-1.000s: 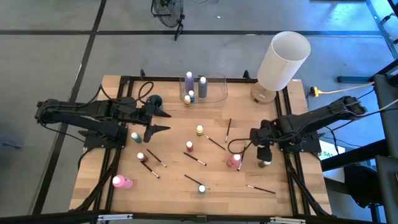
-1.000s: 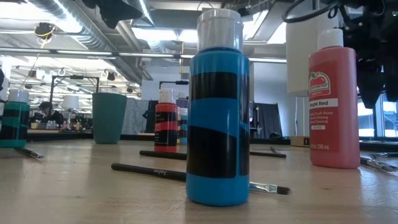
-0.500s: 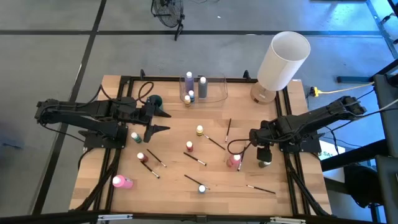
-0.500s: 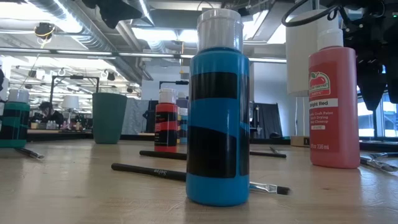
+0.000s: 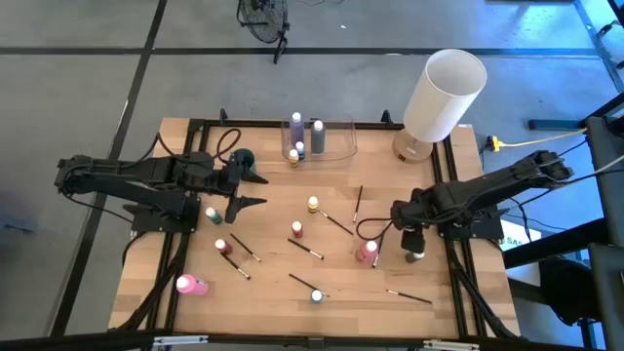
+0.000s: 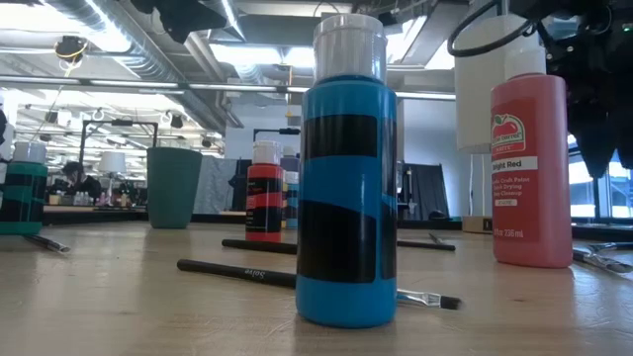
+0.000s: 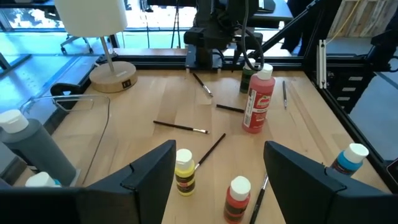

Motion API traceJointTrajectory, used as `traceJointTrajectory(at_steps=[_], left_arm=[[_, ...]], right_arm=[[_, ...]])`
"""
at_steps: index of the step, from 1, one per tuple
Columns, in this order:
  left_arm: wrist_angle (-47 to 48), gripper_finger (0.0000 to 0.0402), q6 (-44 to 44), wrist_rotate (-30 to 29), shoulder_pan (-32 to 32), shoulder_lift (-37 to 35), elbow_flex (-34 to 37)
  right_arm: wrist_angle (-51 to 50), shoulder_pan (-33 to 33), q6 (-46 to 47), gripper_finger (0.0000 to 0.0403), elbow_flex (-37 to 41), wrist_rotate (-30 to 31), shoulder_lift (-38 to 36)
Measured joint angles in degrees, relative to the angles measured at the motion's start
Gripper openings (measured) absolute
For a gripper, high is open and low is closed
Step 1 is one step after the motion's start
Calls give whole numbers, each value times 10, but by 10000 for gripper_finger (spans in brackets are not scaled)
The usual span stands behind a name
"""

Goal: Pick & Place Paint Supplies
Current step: Put the silver paint brush into the green cup

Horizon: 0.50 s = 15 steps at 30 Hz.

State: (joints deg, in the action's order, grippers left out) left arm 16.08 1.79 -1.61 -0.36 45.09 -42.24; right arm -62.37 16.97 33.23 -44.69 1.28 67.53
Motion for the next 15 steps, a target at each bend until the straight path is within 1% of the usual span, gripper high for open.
traceJointTrajectory(at_steps=[3, 9, 15], left_arm=[[0, 239, 1, 5, 0, 0, 0], [-6, 239, 4, 30, 0, -3, 0], [-11, 239, 4, 32, 0, -12, 0]], right_arm=[[2, 0, -24, 284, 0, 11, 11], [2, 0, -76, 284, 0, 12, 25], [10, 0, -99, 284, 7, 19, 27]])
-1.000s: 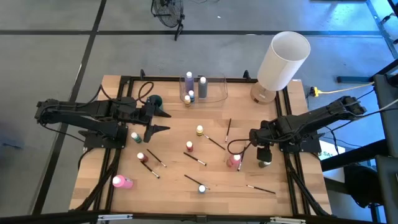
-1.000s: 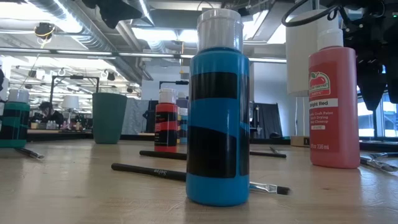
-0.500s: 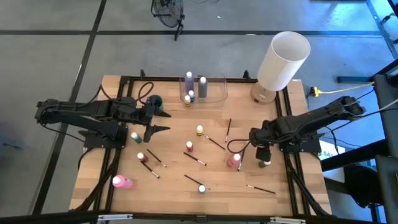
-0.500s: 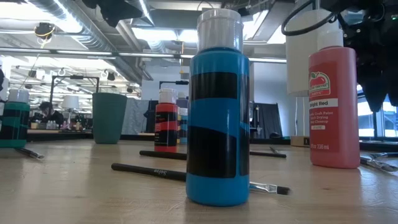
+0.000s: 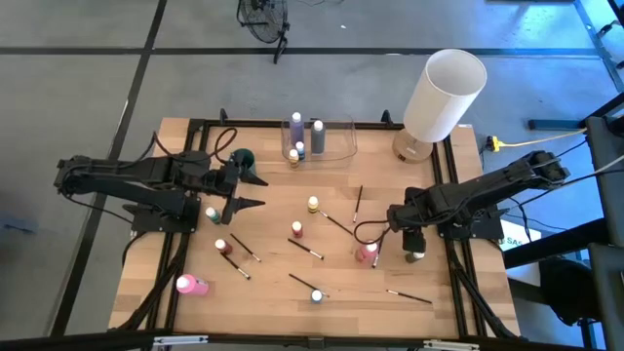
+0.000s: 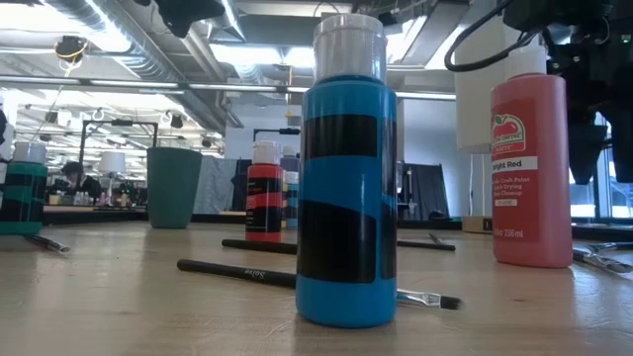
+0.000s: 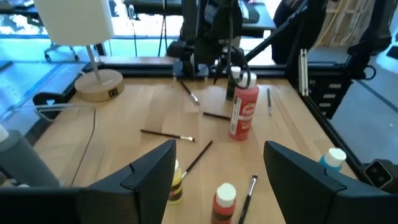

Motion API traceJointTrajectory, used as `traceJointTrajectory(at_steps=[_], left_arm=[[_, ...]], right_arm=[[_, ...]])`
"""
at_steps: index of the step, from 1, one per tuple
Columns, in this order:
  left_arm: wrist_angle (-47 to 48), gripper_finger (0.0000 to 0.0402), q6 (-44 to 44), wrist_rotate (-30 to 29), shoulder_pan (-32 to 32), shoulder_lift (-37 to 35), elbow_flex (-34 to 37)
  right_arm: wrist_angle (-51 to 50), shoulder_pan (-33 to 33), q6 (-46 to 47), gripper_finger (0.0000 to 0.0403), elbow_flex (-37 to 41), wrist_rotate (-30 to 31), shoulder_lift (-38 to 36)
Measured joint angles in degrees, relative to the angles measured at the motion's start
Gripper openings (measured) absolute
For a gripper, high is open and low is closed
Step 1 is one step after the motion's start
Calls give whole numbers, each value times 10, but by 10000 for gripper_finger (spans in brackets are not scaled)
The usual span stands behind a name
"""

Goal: Pick & Place Paint Supplies
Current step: Put the silver paint brush into the green cup

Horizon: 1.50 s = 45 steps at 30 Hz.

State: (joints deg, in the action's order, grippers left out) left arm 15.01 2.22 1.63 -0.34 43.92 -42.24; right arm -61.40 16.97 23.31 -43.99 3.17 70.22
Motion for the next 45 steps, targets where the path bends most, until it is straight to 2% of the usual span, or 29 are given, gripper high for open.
traceJointTrajectory(at_steps=[5, 13, 22, 29, 39, 45], left_arm=[[1, 239, 0, 0, 0, -1, 0], [0, 239, 0, 0, 0, -1, 0], [0, 239, 0, 0, 0, -1, 0], [0, 239, 0, 0, 0, -1, 0], [0, 239, 0, 0, 0, -1, 0], [0, 239, 0, 0, 0, -1, 0]], right_arm=[[50, 0, 13, 284, 51, -32, 0], [133, 0, 22, 284, 109, -32, -2], [139, 0, 27, 284, 106, -22, -1], [138, 0, 23, 284, 77, 11, 1], [115, -1, 46, 284, 73, -21, 1], [125, -12, 63, 284, 72, -74, 1]])
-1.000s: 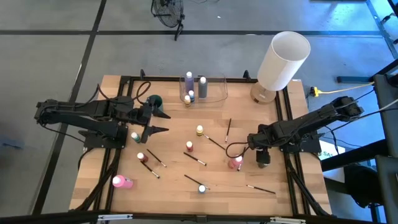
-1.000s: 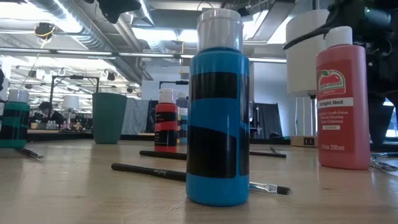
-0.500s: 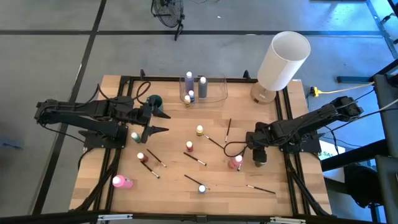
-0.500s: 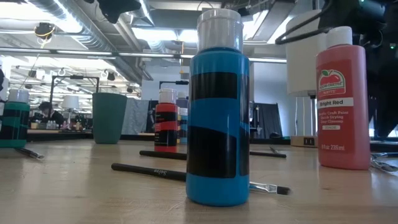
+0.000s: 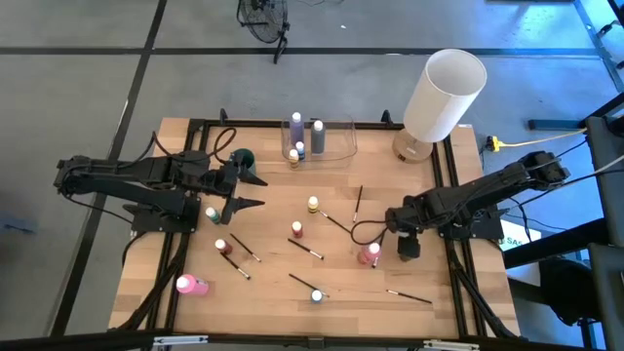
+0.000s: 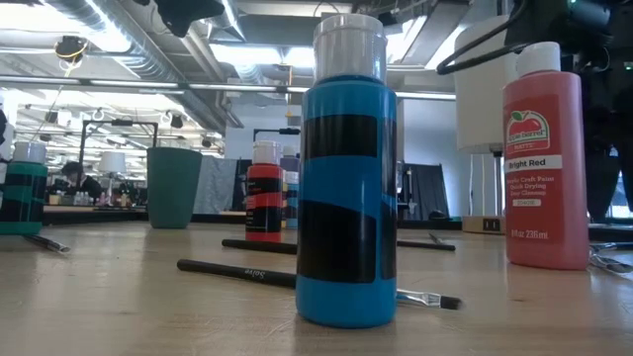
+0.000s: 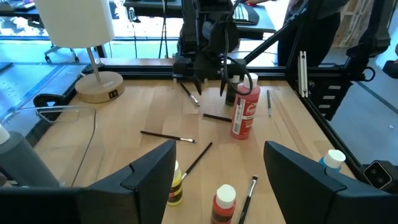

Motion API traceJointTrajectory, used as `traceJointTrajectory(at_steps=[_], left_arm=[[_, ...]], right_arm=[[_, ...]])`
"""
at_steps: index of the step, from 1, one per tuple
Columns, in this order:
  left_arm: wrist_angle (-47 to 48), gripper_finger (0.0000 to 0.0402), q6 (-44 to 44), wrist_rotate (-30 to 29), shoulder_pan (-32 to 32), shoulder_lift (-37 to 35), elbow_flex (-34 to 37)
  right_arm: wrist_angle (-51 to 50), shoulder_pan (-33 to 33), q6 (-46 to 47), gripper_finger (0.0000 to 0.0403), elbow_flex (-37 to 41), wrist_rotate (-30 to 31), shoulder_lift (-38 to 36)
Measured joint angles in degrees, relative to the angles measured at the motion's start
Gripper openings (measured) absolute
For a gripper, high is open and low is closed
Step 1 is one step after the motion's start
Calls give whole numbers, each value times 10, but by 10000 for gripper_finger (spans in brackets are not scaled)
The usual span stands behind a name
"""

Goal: Pick & Place Paint Supplies
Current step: Put the silver paint brush into the green cup

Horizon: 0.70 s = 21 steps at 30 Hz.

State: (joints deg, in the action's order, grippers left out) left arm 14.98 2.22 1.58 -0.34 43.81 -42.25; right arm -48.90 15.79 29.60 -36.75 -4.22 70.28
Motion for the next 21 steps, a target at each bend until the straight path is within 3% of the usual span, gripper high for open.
traceJointTrajectory(at_steps=[9, 17, 21], left_arm=[[0, 239, -4, 0, 0, 0, 0], [0, 239, -4, 0, 0, 0, 0], [0, 239, -1, 0, 0, 0, 0]], right_arm=[[-17, -12, -22, 284, -41, 5, 0], [-102, -21, -95, 284, -133, 126, -1], [-138, -51, -99, 284, -140, 150, -1]])
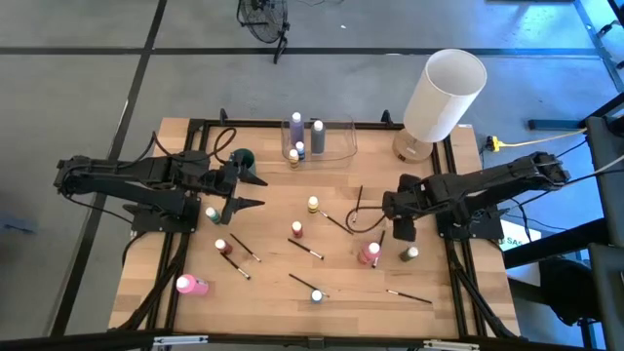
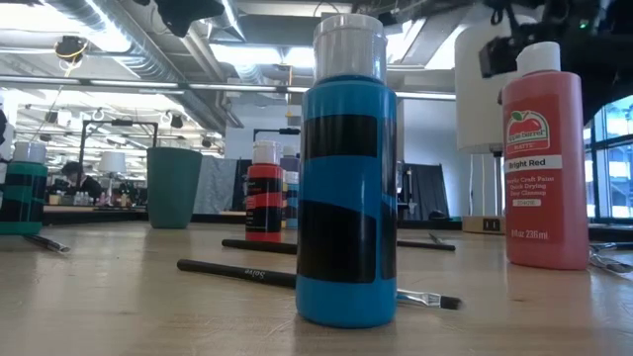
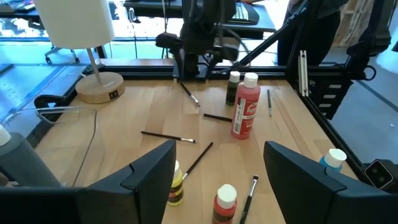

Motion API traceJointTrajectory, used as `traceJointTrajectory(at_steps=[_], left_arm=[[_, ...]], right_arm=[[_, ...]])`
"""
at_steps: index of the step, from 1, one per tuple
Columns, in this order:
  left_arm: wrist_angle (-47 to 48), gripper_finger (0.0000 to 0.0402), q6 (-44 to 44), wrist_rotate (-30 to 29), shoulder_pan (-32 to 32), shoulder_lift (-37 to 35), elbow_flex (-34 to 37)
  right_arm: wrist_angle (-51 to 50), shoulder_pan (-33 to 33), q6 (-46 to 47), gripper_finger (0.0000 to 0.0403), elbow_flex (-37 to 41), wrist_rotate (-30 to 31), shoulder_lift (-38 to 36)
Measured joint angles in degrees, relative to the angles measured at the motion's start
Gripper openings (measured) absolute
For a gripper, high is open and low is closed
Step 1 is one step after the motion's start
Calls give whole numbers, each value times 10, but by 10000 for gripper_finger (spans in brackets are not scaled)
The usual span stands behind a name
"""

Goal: Pick & Place Paint Supplies
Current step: Put the silver paint brush into the green cup

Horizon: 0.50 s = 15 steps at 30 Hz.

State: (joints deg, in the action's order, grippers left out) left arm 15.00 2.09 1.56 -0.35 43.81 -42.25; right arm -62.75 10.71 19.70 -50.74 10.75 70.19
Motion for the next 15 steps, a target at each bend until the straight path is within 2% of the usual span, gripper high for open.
traceJointTrajectory(at_steps=[8, 15], left_arm=[[2, 239, 2, 0, 0, 0, 0], [2, 239, 2, 0, 0, 0, 0]], right_arm=[[7, -61, 46, 284, 48, -59, 0], [78, -72, 49, 284, 95, -101, 0]])
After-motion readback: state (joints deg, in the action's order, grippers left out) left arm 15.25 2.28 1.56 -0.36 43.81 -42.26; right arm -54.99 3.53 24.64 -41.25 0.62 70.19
